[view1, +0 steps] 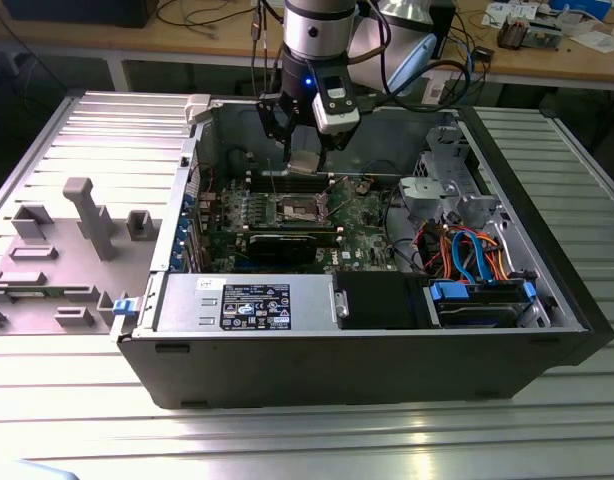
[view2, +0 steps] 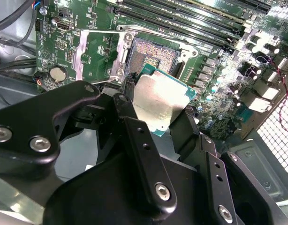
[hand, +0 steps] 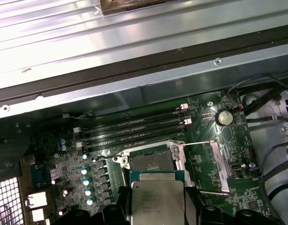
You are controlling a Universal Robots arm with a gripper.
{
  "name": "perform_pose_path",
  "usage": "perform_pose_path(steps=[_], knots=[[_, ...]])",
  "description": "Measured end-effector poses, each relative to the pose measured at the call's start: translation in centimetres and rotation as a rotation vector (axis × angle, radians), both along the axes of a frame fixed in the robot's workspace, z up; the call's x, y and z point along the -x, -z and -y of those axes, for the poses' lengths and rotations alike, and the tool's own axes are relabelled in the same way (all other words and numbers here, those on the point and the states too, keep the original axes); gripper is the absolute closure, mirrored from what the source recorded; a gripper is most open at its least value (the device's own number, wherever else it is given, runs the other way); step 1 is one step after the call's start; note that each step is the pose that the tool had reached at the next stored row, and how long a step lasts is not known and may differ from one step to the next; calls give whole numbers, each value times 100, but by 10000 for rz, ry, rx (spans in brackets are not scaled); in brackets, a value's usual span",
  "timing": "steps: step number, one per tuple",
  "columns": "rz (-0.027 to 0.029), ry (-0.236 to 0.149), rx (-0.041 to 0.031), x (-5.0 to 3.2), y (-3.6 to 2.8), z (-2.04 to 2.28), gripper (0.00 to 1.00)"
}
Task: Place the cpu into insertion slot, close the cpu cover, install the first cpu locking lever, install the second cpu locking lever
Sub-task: 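Place the cpu into insertion slot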
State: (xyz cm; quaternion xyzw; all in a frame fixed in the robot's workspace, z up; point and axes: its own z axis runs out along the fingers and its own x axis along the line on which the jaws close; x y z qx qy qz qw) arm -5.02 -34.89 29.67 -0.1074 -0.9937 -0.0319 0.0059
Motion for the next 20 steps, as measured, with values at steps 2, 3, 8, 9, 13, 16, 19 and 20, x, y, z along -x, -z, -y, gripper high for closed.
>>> perform_pose_path(steps=[2, 3, 8, 9, 13, 16, 19, 20], knots=[[0, 21, 0, 0, 1, 0, 45], [0, 28, 0, 0, 1, 0, 45], [0, 81, 0, 0, 2, 0, 45], [0, 88, 0, 0, 2, 0, 45], [0, 116, 0, 0, 3, 0, 45], [0, 143, 0, 0, 4, 0, 45], [0, 169, 0, 0, 4, 0, 45], [0, 184, -1, 0, 5, 0, 45]])
